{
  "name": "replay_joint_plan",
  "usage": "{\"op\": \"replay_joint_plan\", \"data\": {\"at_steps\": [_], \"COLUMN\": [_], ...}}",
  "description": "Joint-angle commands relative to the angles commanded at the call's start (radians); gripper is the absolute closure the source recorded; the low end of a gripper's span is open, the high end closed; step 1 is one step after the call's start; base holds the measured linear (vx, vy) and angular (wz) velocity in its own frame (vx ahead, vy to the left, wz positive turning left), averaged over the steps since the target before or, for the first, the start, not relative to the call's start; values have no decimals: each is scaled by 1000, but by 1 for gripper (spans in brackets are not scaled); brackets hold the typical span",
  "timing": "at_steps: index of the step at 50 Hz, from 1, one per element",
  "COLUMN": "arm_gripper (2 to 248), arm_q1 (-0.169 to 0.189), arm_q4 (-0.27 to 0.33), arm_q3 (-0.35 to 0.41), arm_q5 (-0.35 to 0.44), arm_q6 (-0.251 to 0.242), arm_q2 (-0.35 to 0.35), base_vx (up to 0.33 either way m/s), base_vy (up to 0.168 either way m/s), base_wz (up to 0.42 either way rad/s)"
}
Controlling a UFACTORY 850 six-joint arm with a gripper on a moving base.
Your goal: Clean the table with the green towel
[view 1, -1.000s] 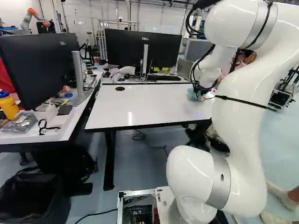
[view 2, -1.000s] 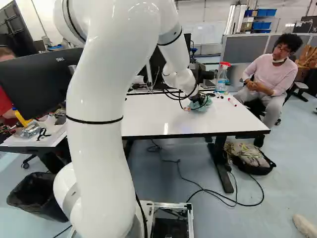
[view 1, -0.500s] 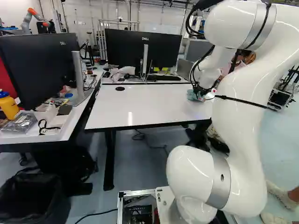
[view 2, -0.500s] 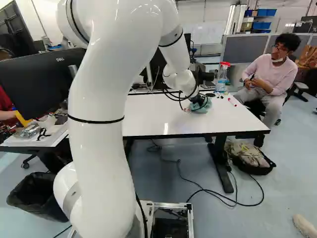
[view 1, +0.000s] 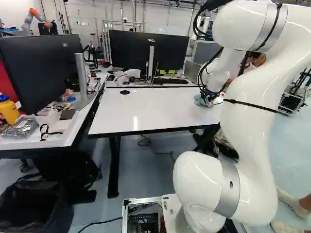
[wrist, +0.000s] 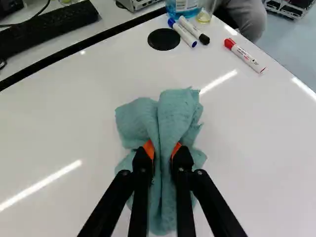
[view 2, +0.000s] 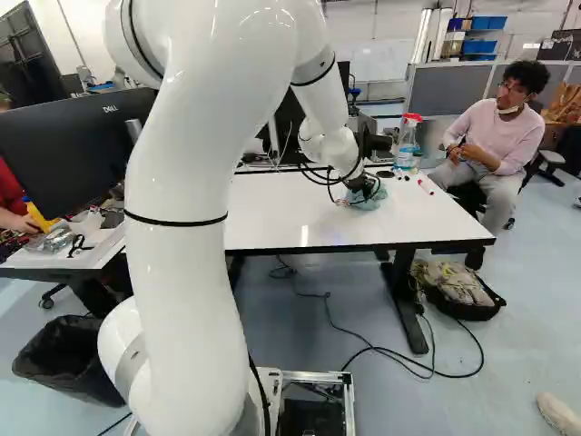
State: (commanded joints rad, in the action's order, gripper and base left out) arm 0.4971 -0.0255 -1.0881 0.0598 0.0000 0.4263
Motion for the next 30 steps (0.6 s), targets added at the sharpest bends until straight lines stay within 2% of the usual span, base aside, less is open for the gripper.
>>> {"op": "replay_joint_plan", "data": {"at_steps": [15, 30], "arm_gripper": [195, 195], "arm_q1": [0, 0], "arm_q4": [0, 0], "arm_q3": [0, 0], "arm_q5": [-43, -54], "arm_q6": [0, 0], "arm_q2": [0, 0], "base_vx": [0, 0], "base_vy": [0, 0], "base_wz": [0, 0]}}
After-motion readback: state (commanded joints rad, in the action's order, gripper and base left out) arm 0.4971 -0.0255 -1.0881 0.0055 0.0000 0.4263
